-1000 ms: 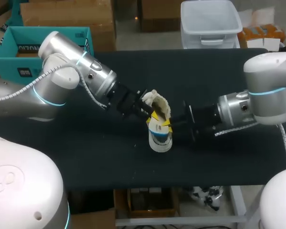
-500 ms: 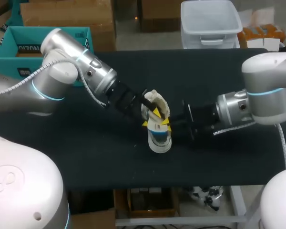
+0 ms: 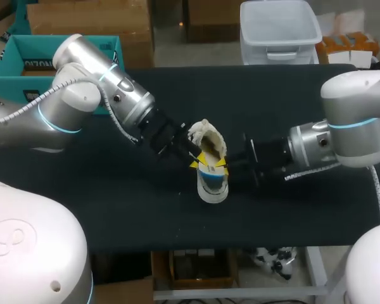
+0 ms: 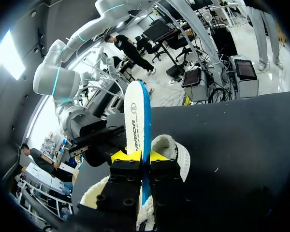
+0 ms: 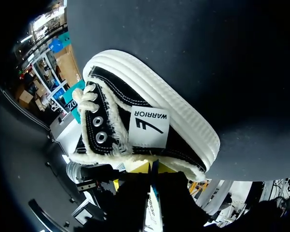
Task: Open the shoe tongue, take the insole out of the shoe, put the insole back into the shoe, and pack the shoe into the shoebox
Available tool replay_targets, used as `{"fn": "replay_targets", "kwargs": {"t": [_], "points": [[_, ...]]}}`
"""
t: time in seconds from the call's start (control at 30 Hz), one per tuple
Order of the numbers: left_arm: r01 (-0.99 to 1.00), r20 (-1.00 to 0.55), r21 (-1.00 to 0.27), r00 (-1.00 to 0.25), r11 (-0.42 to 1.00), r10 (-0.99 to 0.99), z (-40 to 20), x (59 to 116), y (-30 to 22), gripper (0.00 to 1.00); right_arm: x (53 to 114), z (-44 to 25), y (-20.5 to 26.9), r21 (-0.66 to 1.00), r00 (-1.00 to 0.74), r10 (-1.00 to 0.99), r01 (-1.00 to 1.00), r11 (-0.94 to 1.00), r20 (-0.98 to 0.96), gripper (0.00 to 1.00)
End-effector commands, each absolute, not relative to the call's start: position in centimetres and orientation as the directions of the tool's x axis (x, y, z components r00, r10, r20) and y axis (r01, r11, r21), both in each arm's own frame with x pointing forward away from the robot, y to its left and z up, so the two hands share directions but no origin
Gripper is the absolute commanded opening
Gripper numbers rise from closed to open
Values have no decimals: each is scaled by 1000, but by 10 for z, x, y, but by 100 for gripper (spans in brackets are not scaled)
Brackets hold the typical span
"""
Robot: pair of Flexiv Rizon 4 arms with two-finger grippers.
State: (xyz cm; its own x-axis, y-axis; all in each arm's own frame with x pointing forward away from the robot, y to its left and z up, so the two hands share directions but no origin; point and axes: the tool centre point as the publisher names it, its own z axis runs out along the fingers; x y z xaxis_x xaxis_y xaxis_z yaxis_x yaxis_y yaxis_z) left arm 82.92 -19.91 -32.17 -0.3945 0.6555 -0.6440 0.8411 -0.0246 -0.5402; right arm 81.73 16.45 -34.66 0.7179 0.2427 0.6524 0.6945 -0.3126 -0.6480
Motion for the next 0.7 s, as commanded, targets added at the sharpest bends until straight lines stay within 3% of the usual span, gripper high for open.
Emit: {"fn": "replay_targets", "kwargs": {"t": [0.03,0.1,0.17,0.2,0.23,0.27,0.33,0.37,0.7], "points": [[848,-648,-530,-401,-6,648,-323,829,-202,0,808,-341,167,-646,718,241,694,-318,653,84],[849,-650,-528,-405,0,644,-323,832,-201,0,801,-337,167,-645,727,247,684,-341,641,90],[848,-650,-530,-408,3,641,-323,833,-201,0,794,-333,166,-642,731,243,678,-357,637,81],[847,-649,-531,-411,6,640,-323,834,-200,0,792,-332,165,-641,733,244,676,-363,635,71],[847,-649,-532,-413,7,639,-323,834,-199,0,788,-330,164,-639,732,242,676,-367,636,47],[846,-649,-532,-415,9,638,-324,834,-199,0,786,-329,163,-636,732,240,676,-372,638,42],[846,-648,-533,-418,13,636,-325,835,-199,0,784,-327,163,-633,731,241,676,-376,638,4],[845,-647,-534,-421,16,636,-326,835,-199,0,783,-327,163,-632,730,242,677,-377,639,0],[853,-644,-520,-423,42,637,-331,841,-202,0,794,-340,165,-628,721,282,691,-356,633,0]]}}
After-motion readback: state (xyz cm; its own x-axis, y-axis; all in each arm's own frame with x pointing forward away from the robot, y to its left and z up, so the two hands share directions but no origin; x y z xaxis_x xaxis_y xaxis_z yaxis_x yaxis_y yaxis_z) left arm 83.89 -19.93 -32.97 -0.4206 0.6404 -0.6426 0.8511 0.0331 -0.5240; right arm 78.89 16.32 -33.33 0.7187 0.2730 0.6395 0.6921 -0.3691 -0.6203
